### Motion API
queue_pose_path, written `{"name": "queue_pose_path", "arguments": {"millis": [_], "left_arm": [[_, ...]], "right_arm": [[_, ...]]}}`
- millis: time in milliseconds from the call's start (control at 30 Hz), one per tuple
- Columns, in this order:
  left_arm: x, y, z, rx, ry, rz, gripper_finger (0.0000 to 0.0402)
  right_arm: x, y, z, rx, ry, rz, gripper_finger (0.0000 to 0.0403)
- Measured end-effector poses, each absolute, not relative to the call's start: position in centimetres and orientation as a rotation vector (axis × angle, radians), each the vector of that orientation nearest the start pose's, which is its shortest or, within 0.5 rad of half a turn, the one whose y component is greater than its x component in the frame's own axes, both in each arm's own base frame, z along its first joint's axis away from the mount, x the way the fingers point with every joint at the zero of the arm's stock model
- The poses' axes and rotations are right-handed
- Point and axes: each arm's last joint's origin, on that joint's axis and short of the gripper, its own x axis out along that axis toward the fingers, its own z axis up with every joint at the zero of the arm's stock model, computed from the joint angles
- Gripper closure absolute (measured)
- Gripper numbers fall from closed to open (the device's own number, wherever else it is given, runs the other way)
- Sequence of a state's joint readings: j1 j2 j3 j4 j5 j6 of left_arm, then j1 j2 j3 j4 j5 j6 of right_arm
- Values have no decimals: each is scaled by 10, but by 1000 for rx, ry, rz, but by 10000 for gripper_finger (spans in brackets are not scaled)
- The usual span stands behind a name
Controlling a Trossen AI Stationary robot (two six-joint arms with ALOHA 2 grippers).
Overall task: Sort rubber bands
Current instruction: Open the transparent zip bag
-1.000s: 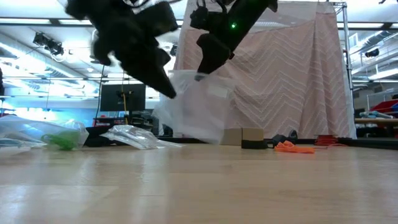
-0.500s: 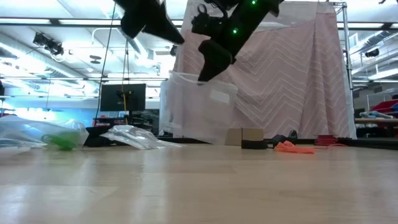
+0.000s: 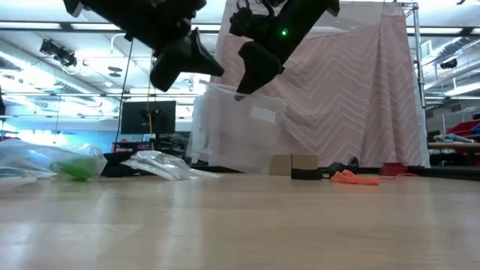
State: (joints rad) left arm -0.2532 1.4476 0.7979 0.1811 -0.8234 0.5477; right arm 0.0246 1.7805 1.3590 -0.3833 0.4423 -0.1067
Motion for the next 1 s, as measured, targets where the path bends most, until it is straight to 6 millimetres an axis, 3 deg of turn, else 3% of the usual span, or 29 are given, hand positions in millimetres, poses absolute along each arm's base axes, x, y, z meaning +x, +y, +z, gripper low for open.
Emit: {"name": "queue_pose_path", "arguments": {"millis": [467,1000], "left_arm": [[296,-40,224,774,574,439,402],[302,-33,200,766,702,396,402]], "right_arm": [[391,-3,251,-269,772,-335,403],[392,1,251,-294,770,-304,403]]}}
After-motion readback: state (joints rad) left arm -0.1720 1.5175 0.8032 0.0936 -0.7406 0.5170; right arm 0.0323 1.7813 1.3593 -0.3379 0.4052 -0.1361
